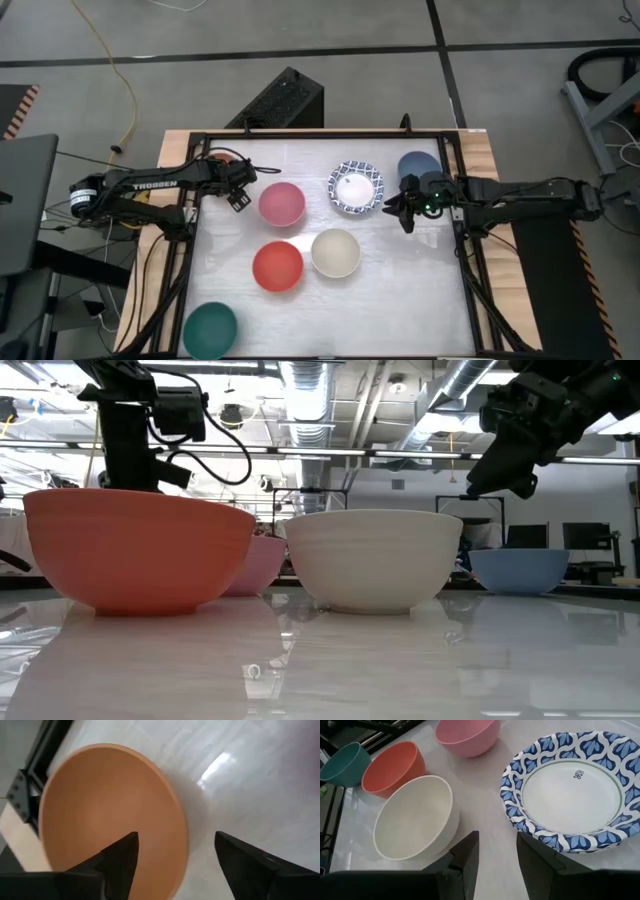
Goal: Nest bowls inside each other by size order
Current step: Stack the light orange bowl on top of the blue patterned bowl
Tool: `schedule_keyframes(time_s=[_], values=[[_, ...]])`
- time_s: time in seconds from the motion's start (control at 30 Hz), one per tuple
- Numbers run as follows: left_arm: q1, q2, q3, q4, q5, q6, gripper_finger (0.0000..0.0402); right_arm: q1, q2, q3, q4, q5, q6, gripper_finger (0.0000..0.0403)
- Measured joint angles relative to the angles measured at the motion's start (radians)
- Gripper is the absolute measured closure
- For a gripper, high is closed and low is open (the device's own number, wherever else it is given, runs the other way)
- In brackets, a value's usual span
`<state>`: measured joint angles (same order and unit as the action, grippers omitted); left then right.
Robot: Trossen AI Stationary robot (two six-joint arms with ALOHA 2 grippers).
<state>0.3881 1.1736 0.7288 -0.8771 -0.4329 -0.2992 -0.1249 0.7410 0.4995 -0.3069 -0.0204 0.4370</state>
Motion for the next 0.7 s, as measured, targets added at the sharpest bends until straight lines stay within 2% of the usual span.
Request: schedule_keyframes(time_s=[0.3, 0.57, 0.7], values=[[0.0, 0.041, 0.0, 0.009, 0.012, -0.027, 0.0255, 0.002, 0.0, 0.0, 0.0, -0.001, 0.0, 0.025], [0.0, 0.136, 0.0, 0.013, 0.006, -0.009, 0.032, 0.047, 0.0, 0.0, -0.001, -0.001, 0.0, 0.025], [-0.004, 0.143, 0.0, 0.016, 0.006, 0.022, 0.0371, 0.068, 0.0, 0.0, -0.001, 0.027, -0.001, 0.025]])
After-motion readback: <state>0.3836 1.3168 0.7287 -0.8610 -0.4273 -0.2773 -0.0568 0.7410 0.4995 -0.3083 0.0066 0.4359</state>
